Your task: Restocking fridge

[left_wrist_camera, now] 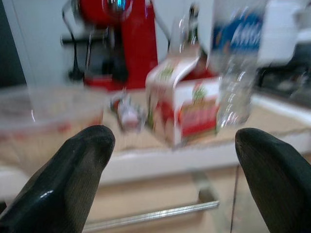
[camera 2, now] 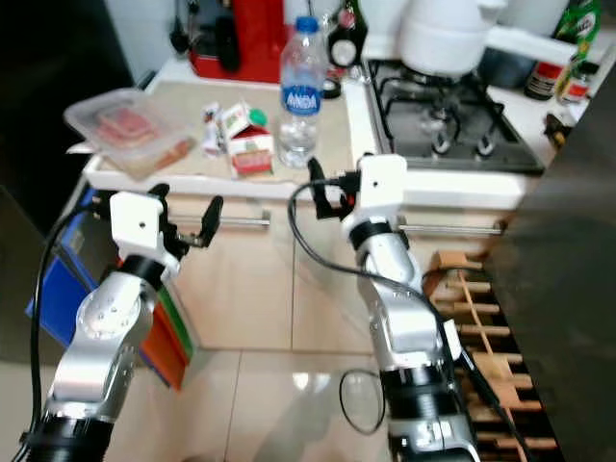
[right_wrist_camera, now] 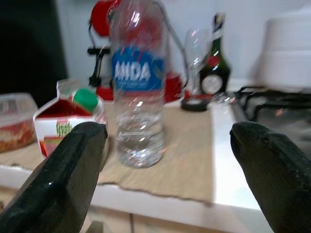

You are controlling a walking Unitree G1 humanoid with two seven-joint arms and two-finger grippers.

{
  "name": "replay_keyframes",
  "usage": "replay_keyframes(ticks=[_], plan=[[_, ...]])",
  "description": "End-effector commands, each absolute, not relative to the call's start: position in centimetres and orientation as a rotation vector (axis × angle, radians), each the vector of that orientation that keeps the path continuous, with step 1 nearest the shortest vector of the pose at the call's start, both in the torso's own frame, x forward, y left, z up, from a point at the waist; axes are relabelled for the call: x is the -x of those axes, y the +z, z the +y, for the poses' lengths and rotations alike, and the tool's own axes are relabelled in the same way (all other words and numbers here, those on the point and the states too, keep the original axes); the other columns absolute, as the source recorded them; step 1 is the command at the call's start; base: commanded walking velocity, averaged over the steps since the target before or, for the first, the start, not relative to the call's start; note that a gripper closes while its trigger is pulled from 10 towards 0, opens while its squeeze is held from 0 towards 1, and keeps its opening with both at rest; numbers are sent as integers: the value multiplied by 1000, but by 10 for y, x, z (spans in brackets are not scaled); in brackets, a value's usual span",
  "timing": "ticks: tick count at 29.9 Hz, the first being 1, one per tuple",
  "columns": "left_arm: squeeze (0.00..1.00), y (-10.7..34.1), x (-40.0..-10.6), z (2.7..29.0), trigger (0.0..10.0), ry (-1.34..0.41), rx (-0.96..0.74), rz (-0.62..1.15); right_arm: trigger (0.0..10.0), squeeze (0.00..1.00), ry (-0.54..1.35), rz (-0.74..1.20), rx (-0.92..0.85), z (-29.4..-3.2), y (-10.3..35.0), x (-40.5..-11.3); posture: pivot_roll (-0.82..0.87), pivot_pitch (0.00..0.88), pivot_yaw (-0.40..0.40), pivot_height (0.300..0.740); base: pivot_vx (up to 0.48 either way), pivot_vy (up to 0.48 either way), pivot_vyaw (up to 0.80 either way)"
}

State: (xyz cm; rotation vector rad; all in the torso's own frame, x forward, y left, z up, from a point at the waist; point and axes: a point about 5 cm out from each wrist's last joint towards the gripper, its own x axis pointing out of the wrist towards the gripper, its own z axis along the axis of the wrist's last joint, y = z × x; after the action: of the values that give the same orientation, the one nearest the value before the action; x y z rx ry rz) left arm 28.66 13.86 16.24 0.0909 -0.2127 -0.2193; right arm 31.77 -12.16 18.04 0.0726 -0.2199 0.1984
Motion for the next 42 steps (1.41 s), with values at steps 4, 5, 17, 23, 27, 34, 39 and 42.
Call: replay_keyframes(ticks=[4,5,17,23,27,34,39,42], plan=[[0,195,-283,158,10000,-168,-131,-231,10000,55,124,-183,-27,-148,176,-296,7,0,9,730,0,0,0],[0,195,-283,158,10000,-168,-131,-231,10000,55,124,-183,-27,-148,176,-296,7,0,9,730,0,0,0],[0,206,-278,150,10000,-225,-102,-170,10000,63,91,-95,-24,-148,179,-277,-2,0,19,730,57,0,0],[0,219,-275,145,10000,-237,-144,-243,10000,63,87,-109,-26,-146,186,-279,0,0,17,730,442,41,0],[0,227,-276,144,10000,-243,-125,-280,10000,67,66,-84,-59,-149,184,-284,1,0,16,730,458,0,0],[0,242,-274,145,10000,-204,-102,-358,10000,63,63,-78,-45,-149,179,-286,6,0,16,730,436,78,0],[0,250,-274,148,10000,-176,-72,-393,10000,67,65,-69,-37,-150,176,-286,7,0,13,730,64,417,0],[0,250,-275,147,10000,-180,-77,-395,10000,71,65,-65,-33,-150,175,-287,8,0,11,730,0,449,0]])
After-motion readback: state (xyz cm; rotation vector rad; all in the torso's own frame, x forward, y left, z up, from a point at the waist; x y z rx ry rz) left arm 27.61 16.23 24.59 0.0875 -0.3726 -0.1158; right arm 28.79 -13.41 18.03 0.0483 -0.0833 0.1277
